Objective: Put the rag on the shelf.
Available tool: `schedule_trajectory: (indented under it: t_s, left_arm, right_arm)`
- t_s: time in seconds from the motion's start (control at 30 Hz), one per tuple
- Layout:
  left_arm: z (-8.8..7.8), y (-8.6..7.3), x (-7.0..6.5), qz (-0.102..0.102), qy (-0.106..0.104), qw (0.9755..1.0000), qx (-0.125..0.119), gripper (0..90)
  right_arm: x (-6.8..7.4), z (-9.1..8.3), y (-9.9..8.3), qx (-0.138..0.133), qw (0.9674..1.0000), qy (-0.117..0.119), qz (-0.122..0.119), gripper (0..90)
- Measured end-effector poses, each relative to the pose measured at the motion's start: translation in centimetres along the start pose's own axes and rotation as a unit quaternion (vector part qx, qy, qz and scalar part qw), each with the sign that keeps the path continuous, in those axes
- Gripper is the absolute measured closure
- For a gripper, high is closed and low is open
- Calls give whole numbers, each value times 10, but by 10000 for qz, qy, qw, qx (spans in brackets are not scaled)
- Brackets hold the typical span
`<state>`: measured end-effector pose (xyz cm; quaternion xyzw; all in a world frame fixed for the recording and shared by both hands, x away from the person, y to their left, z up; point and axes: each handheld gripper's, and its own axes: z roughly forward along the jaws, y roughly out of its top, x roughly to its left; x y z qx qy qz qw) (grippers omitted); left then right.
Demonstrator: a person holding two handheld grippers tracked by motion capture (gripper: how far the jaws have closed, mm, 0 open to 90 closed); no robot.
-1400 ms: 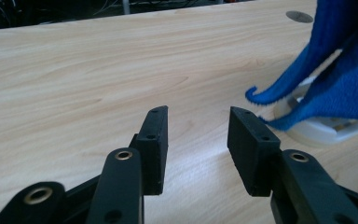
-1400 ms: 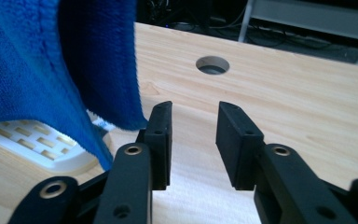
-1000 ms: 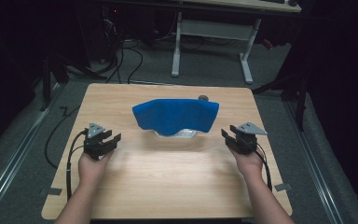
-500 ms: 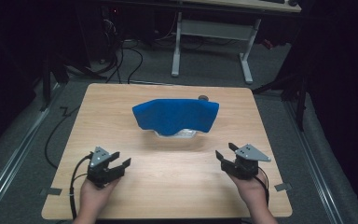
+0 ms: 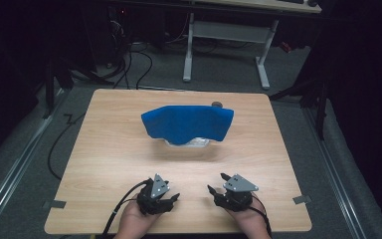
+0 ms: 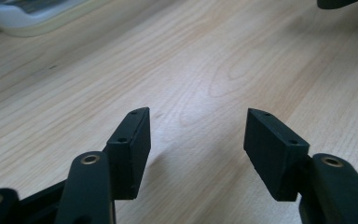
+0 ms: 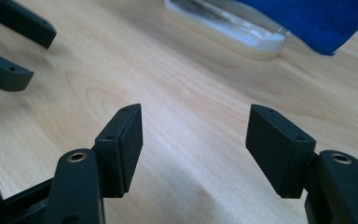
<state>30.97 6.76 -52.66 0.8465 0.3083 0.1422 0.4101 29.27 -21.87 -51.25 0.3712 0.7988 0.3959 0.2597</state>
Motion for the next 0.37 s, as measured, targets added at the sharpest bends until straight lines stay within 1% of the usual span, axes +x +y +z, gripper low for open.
schedule_trajectory:
  t_s: [0.07,0.13,0.2,0.27,0.37]
  left_arm:
    - [-3,-1,8,-293,-98,9995,-85,420]
    - [-3,-3,13,-417,-85,9990,-95,419]
    - [-2,-4,17,-495,-53,9987,-57,418]
    - [-2,-5,18,-542,-74,9985,-70,417]
    - [-2,-5,20,-611,-131,9980,-74,411]
  right_arm:
    - [-4,0,1,-63,10000,-32,59,367]
    - [-5,2,0,-32,9999,-66,82,368]
    - [-7,4,-2,9,9999,-51,132,369]
    - [-8,5,-2,27,9998,-29,188,368]
    - [-8,6,-3,66,9998,-5,206,367]
